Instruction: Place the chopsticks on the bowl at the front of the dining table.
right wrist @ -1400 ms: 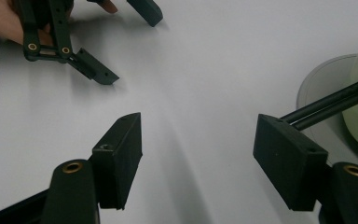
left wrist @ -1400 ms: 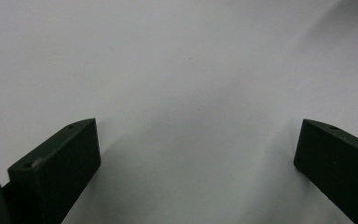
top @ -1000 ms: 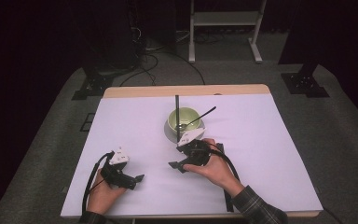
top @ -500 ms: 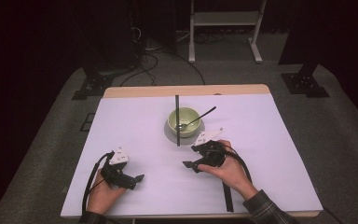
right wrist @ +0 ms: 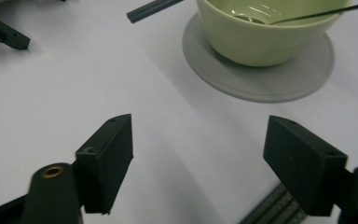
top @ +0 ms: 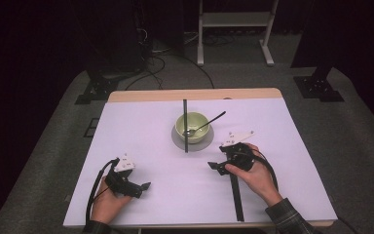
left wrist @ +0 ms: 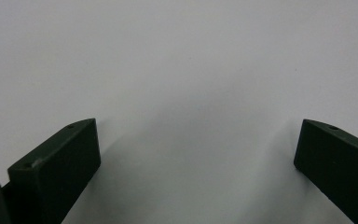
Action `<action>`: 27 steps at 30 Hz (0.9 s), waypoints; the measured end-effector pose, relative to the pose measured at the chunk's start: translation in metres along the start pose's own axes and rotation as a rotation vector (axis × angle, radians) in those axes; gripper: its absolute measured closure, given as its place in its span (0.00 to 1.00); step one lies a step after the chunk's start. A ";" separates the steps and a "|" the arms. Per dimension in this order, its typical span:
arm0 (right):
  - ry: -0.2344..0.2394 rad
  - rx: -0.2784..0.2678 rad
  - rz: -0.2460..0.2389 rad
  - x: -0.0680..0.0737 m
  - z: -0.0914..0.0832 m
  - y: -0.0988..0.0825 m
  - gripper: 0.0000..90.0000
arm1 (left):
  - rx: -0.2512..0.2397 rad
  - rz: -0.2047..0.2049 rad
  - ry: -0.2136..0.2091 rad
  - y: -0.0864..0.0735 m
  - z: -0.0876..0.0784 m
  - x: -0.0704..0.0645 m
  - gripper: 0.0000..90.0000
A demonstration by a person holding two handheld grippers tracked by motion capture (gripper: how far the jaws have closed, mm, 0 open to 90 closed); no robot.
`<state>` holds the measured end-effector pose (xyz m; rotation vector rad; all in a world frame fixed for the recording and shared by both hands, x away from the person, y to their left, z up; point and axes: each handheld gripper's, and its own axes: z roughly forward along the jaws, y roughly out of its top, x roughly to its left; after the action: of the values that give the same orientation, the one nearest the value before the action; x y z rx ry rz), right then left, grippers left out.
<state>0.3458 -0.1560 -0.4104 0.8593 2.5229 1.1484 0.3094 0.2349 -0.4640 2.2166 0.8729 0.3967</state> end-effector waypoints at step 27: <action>-0.130 -0.013 0.142 -0.040 -0.059 -0.060 0.17 | -0.001 0.001 0.001 0.000 0.000 0.000 0.00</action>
<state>0.3271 -0.2465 -0.4173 1.0879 2.3802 1.1093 0.3093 0.2348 -0.4640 2.2167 0.8718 0.3983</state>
